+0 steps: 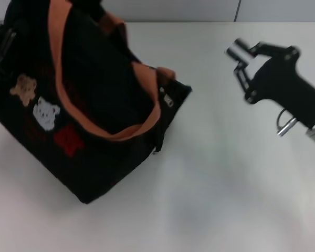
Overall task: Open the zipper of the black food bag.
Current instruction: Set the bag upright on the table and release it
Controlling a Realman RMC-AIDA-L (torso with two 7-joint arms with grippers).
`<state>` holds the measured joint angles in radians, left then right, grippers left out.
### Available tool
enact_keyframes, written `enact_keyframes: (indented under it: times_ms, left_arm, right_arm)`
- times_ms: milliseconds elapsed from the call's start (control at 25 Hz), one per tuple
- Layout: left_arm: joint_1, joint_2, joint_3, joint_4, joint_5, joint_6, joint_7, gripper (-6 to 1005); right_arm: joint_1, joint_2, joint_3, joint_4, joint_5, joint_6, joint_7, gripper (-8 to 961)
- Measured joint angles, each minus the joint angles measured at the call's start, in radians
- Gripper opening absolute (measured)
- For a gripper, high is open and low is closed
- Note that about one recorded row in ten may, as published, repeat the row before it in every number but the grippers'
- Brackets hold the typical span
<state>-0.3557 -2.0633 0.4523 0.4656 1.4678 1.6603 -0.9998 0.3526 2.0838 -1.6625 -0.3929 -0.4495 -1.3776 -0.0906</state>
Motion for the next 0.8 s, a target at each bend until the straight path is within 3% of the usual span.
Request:
enact_keyframes:
  times_ms: [160,360,440,520,640,800]
  left_arm:
    - [0.085,0.001,0.019,-0.039,0.006,0.034,0.001,100]
    - [0.159,0.001,0.049,-0.072,0.008,0.055,0.009,98]
    - [0.188,-0.002,0.080,-0.125,0.009,0.057,0.024,99]
    - [0.188,-0.002,0.083,-0.144,0.009,0.054,0.027,101]
    - [0.141,-0.007,0.123,-0.284,0.009,0.041,0.090,103]
    - [0.065,-0.011,0.136,-0.395,0.012,0.018,0.162,266]
  right_arm:
    - [0.014,-0.001,0.093,0.048,0.001,-0.027,0.084,36]
    - [0.017,-0.001,0.106,0.055,0.001,-0.028,0.094,227]
    - [0.023,0.002,0.106,0.058,0.001,-0.028,0.096,239]
    - [0.026,0.003,0.106,0.060,0.001,-0.028,0.096,250]
    - [0.035,0.006,0.105,0.073,0.004,-0.029,0.098,262]
    - [0.039,0.007,0.105,0.080,0.010,-0.042,0.126,261]
